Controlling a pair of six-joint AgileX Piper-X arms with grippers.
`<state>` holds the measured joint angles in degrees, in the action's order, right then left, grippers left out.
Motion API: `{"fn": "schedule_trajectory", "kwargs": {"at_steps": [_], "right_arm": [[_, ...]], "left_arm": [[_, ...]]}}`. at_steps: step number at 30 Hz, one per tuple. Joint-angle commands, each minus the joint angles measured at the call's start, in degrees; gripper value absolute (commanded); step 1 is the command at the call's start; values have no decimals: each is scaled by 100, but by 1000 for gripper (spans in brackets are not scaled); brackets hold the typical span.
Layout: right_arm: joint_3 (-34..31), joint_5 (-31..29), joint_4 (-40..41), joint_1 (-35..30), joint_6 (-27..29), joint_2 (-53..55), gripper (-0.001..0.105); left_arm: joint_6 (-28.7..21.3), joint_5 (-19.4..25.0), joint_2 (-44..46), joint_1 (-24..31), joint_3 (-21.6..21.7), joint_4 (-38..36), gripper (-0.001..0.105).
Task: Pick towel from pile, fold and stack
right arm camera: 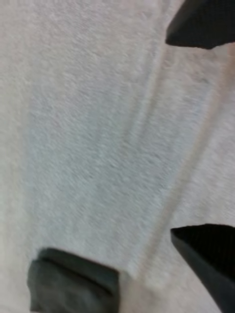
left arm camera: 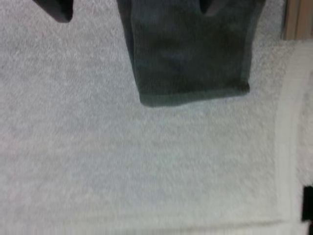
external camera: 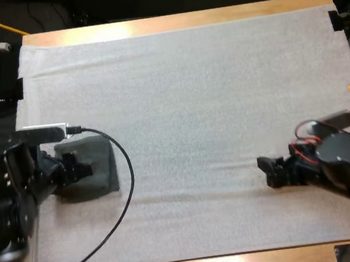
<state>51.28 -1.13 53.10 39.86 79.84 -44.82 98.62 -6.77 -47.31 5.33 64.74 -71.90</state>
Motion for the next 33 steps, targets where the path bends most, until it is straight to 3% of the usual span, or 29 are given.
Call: {"fn": "schedule_trajectory", "kwargs": {"at_steps": [1,6,10,20,27,33], "right_arm": [[-18,19,-134,-176,116,-46,71],[-18,453,-266,-1006,259,-129,71],[-18,755,-138,-1937,507,-9,71],[-18,780,754,-3550,1552,773,71],[-18,765,1117,-3674,1847,1410,71],[-18,735,1618,-3674,2068,2036,71]], "left_arm": [[47,13,94,-31,26,2,51],[18,28,254,-223,26,28,51],[-127,349,354,-576,26,16,51],[-129,462,712,-715,26,16,51],[-132,460,1187,-715,26,16,51],[-434,303,1918,-715,26,16,51]]}}
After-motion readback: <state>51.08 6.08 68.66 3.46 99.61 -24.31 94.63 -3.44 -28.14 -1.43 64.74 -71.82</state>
